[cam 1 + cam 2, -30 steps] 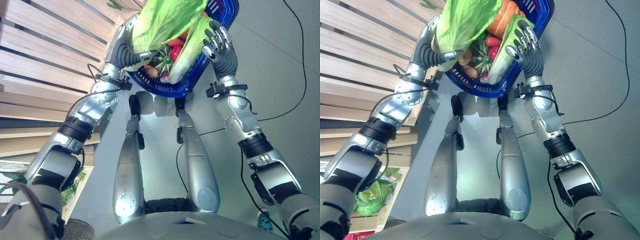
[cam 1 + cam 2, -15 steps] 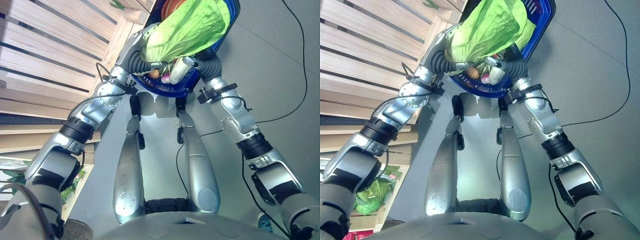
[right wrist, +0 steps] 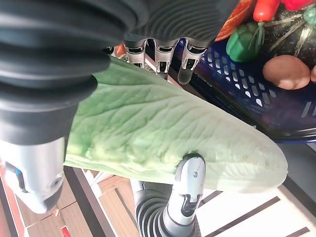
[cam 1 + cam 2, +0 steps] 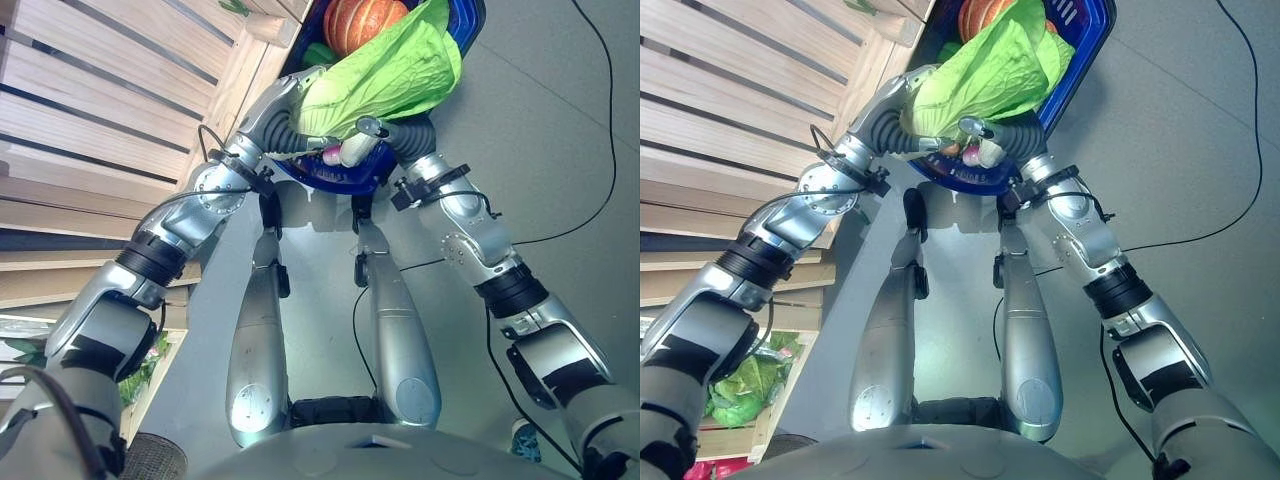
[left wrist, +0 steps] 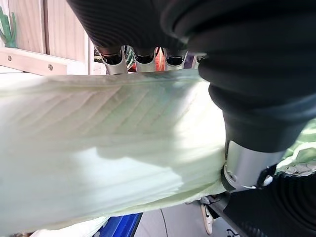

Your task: Pick up fruits and vegetables into the basket

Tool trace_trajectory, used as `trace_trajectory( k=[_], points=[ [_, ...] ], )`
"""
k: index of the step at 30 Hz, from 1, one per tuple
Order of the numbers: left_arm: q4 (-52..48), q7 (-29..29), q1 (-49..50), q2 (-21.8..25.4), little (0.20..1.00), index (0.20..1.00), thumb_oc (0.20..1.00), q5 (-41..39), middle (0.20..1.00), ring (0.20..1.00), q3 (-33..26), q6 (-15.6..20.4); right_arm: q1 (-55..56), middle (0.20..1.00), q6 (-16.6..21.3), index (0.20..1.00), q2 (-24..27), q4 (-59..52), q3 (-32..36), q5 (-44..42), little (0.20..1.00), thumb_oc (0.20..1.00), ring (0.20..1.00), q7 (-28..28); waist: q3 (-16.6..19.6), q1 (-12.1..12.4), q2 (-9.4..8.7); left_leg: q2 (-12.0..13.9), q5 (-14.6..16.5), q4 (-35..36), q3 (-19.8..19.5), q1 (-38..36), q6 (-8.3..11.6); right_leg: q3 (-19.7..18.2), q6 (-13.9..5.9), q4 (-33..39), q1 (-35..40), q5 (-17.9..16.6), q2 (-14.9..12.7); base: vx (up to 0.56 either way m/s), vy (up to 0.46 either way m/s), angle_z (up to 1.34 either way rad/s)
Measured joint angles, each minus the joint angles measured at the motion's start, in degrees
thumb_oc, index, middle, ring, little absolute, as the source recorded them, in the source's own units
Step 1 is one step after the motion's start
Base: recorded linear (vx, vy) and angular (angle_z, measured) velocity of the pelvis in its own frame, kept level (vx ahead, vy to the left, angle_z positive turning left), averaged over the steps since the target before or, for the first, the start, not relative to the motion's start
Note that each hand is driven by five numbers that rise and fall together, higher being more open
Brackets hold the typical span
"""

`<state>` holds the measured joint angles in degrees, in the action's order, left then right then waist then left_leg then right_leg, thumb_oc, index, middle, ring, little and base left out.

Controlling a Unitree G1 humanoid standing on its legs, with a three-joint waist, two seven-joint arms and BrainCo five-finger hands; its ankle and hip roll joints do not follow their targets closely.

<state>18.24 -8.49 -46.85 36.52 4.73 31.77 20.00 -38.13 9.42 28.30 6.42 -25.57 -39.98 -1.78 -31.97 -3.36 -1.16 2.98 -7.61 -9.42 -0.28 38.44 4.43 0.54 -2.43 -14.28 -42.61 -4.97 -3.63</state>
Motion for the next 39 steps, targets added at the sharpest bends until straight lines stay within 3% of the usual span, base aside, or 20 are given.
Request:
trace_trajectory(
  k=[13,14,15,16,34,35,36,39],
  points=[
    [-1.69,3.42,-1.02,0.36,0.2,0.2,0.2,-2.55,0.2,0.2,1.29,-4.84,-0.06,1.0,-0.67,1.0,0.1,-0.02,-0.15,-3.84,1.0,1.0,1.0,-0.06,0.0,0.1,0.0,0.0,0.0,0.07,0.01,0.01,0.0,0.0,0.0,0.12,0.0,0.0,0.01,0.0,0.0,0.0],
    [-1.72,3.78,-1.1,0.37,0.2,0.2,0.2,-2.61,0.2,0.2,1.28,-4.93,-0.06,0.903,-0.68,0.903,0.1,-0.02,-0.15,-4.02,0.903,0.903,0.903,-0.07,0.0,0.11,0.0,0.0,0.01,0.06,0.01,0.01,0.01,0.0,0.0,0.12,0.0,0.0,0.01,0.0,0.0,0.0],
    [-1.72,3.97,-1.19,0.37,0.2,0.2,0.2,-2.66,0.2,0.2,1.28,-5.04,-0.06,0.62,-0.67,0.62,0.1,-0.02,-0.15,-4.4,0.62,0.62,0.62,-0.09,0.0,0.14,0.0,0.0,0.02,0.07,0.01,0.01,0.02,0.0,-0.01,0.12,0.0,0.0,0.01,0.0,0.0,0.0],
    [-1.73,4.12,-1.26,0.37,0.2,0.2,0.2,-2.67,0.2,0.2,1.28,-5.1,-0.06,0.2,-0.67,0.2,0.11,-0.02,-0.15,-4.45,0.2,0.2,0.2,-0.1,0.0,0.16,0.0,0.0,0.02,0.08,0.01,0.01,0.02,0.0,-0.01,0.13,0.0,0.0,0.01,0.0,0.0,0.0],
    [-3.35,5.54,-1.31,0.42,0.2,0.2,0.2,-3.06,0.2,0.2,2.36,-6.26,0.04,0.2,-0.61,0.2,2.15,0.03,-0.14,-5.57,0.2,0.2,0.2,-0.09,-0.01,0.65,0.01,-0.01,-0.01,0.19,-0.01,0.01,0.0,0.06,0.0,0.16,-0.01,-0.01,-0.01,0.0,0.0,0.0],
    [-3.38,5.53,-1.31,0.42,0.46,0.46,0.46,-3.06,0.46,0.46,2.36,-6.3,0.04,0.2,-0.61,0.2,2.17,0.03,-0.14,-5.57,0.2,0.2,0.2,-0.09,-0.01,0.65,0.01,-0.01,-0.01,0.19,-0.01,0.01,0.0,0.05,0.0,0.16,-0.01,-0.01,-0.01,0.0,0.0,0.0],
    [-3.41,5.34,-1.31,0.42,1.0,1.0,1.0,-3.06,1.0,1.0,2.44,-6.35,0.04,0.2,-0.61,0.2,2.21,0.03,-0.14,-5.57,0.2,0.2,0.2,-0.09,-0.01,0.66,0.01,-0.02,-0.01,0.19,-0.01,0.01,0.0,0.05,0.0,0.16,-0.01,-0.01,-0.01,0.0,0.0,0.0],
    [-3.38,2.56,-1.13,0.37,1.0,1.0,1.0,-3.02,1.0,1.0,2.74,-7.43,-0.04,0.2,-0.32,0.2,2.2,0.0,-0.6,-5.55,0.2,0.2,0.2,-0.3,-0.01,0.63,0.01,-0.01,-0.02,0.19,-0.03,0.01,0.0,0.06,0.01,0.14,-0.01,-0.01,0.0,0.0,0.0,0.0]
  ],
)
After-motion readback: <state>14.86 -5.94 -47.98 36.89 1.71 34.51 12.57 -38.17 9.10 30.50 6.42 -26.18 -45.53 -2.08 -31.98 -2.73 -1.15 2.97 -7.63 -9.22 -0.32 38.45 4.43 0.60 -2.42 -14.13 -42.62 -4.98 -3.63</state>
